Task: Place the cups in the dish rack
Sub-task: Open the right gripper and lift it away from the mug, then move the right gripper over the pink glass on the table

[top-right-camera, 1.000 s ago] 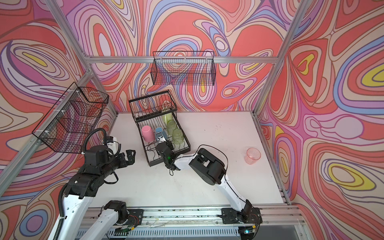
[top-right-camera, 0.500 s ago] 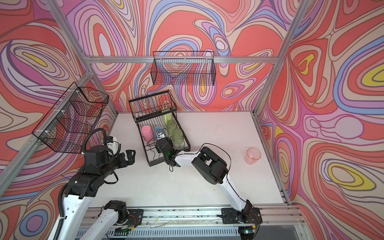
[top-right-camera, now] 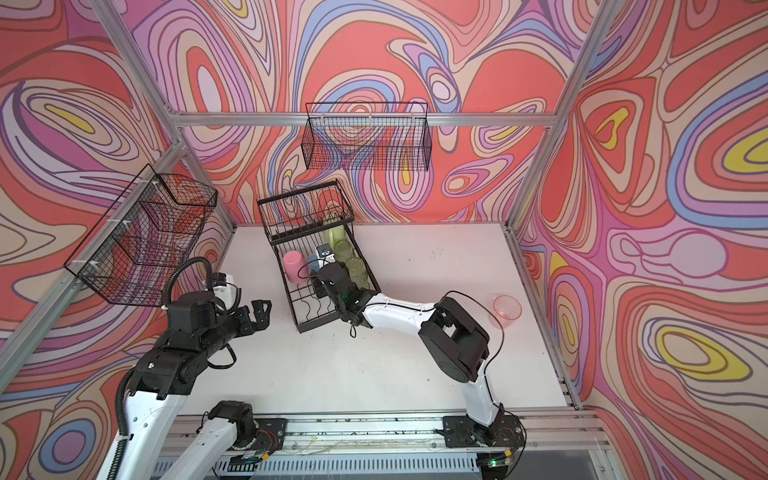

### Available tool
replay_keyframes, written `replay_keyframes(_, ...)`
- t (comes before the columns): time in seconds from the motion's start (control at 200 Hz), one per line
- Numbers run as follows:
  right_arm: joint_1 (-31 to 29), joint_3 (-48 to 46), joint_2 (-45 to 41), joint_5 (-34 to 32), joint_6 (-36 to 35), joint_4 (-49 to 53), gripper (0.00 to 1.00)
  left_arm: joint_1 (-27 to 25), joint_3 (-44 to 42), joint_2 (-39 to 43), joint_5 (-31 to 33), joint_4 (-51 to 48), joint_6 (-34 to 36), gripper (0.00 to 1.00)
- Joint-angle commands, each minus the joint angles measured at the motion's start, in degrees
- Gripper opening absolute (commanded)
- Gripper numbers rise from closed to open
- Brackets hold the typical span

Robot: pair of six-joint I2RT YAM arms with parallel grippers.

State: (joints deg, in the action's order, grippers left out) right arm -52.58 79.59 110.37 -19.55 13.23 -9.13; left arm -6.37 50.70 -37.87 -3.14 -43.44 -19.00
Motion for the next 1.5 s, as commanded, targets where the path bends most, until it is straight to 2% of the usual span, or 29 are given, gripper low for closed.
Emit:
replay_keyframes(0.0,0.02,-4.03,-6.47,1.35,3.92,10.52,0.63,0.31,-0.76,1.03,-1.64,0.77,1.29,1.0)
replay_keyframes(0.175,1.61,-7.68,-17.76,0.53,9.26,26.25,0.64,0.31,-1.15,1.15,-3.76,1.14,2.16,1.0)
replay_keyframes(0.285,8.11,-8.56,-23.74,5.77,14.6,35.52,0.63,0.31,-1.69,1.73,-5.78,2.11,2.61,1.0)
replay_keyframes(0.516,21.25,-9.74,-31.28,6.6,20.06,45.86,0.61,0.33,-2.53,2.7,-11.58,3.94,3.58,1.0)
replay_keyframes(0.721,32.7,-10.2,-34.63,6.79,21.42,51.33,0.59,0.31,-3.56,3.45,-18.36,6.12,4.05,1.0)
replay_keyframes(0.911,48.44,-13.51,-37.05,11.46,20.43,50.66,0.59,0.22,-4.42,3.83,-25.71,8.33,4.5,1.0)
replay_keyframes(1.087,58.06,-14.55,-35.84,16.04,19.7,49.41,0.58,-0.13,-6.93,7.0,-40.64,14.65,4.03,0.99)
replay_keyframes(1.192,61.0,-14.47,-34.55,17.37,19.32,48.55,0.57,-0.35,-8.48,9.84,-44.85,17.95,3.41,0.99)
replay_keyframes(1.497,63.58,-15.22,-30.42,17.79,18.96,47.31,0.56,-0.4,-8.85,9.76,-46.57,18.57,3.59,0.98)
